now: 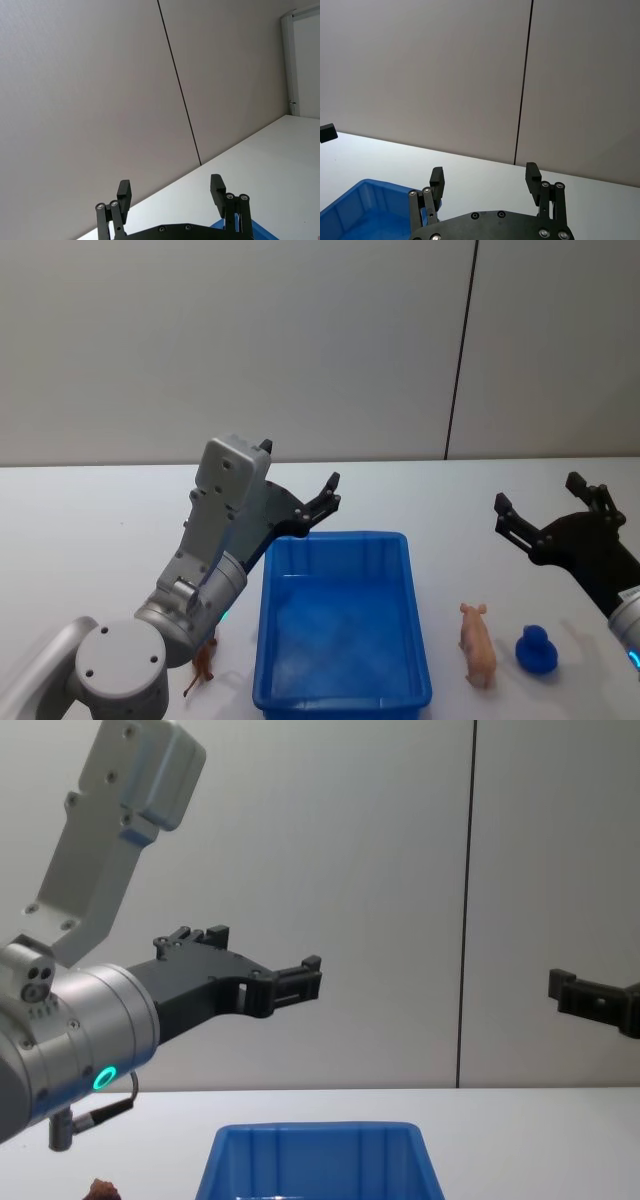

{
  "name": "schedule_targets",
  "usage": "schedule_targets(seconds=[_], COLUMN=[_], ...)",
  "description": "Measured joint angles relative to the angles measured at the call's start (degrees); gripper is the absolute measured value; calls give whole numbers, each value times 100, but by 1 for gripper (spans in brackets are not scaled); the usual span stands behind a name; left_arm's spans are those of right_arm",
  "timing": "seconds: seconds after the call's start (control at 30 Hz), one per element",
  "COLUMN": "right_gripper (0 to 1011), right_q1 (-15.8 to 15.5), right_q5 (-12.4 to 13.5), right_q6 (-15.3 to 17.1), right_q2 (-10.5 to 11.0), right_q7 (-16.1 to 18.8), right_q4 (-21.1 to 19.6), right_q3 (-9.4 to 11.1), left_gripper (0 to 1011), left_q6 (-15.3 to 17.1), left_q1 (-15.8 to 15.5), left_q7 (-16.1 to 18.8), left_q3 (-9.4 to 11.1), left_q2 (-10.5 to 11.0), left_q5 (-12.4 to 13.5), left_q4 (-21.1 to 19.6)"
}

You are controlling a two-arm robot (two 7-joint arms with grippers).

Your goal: Pick up the two dolls from the table and place them into the box.

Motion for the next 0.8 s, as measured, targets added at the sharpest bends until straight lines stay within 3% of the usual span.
schedule_targets(seconds=[0.8], right_gripper=[1001], right_q1=[0], right_q5=[0], right_q6=[0], right_q2=[0], right_q7=[0], right_q4=[0], right_q3=[0], left_gripper=[1003], left_q6=[0], left_q1=[0], left_q7=[0], left_q3=[0], left_q2=[0], left_q5=[0], left_q4=[0])
